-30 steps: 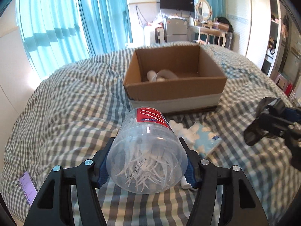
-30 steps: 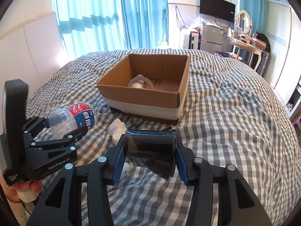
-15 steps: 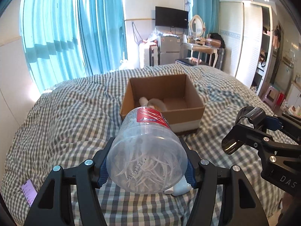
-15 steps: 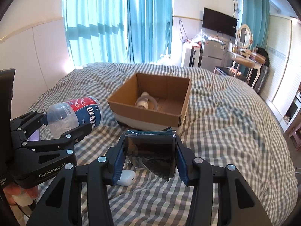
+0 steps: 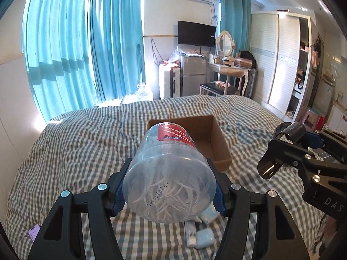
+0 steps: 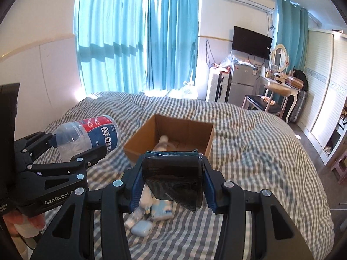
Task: Organize objects
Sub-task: 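Carry the clear jar and black cup into the box with both tools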
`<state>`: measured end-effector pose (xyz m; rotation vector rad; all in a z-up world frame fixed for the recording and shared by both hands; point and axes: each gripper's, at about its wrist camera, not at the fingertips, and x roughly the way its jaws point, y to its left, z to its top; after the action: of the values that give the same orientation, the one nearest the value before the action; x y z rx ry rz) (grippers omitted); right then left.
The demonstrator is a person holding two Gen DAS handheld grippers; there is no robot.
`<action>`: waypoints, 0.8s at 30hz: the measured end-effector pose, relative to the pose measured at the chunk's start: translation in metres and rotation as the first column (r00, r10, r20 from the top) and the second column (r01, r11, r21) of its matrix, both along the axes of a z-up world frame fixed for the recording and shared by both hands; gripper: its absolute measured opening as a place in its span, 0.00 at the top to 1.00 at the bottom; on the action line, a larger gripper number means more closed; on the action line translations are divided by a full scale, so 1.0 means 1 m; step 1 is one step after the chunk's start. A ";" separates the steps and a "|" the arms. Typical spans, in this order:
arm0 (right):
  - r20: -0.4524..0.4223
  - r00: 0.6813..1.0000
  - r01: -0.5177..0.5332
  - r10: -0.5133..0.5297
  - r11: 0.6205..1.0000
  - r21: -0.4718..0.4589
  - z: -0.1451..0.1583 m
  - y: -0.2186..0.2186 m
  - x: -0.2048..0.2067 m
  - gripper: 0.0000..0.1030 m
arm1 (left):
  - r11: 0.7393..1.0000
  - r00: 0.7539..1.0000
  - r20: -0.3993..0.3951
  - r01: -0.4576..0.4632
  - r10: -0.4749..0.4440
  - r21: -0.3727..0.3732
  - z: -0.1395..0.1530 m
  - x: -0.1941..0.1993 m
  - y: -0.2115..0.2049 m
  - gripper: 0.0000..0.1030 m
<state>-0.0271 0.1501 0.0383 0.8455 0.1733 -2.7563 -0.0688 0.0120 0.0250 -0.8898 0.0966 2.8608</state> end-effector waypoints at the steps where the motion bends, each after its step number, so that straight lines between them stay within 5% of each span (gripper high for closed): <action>1: -0.004 1.000 0.003 -0.003 1.000 -0.001 0.004 0.000 -0.008 0.54 | 1.000 1.000 -0.004 0.000 0.000 -0.005 0.003 -0.008 0.001 0.37; 12: 0.030 1.000 0.008 -0.007 1.000 -0.005 0.009 -0.011 -0.108 0.54 | 1.000 1.000 0.016 -0.001 0.001 -0.006 0.000 -0.093 0.002 0.37; 24: 0.133 0.991 0.015 -0.019 0.999 0.030 -0.041 -0.021 -0.219 0.54 | 1.000 0.996 0.088 0.024 -0.022 -0.016 -0.053 -0.181 0.011 0.37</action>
<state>-0.2464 0.1289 -0.0023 1.0386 0.1816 -2.7071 -0.2500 0.0229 -0.0278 -1.0100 0.1208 2.7990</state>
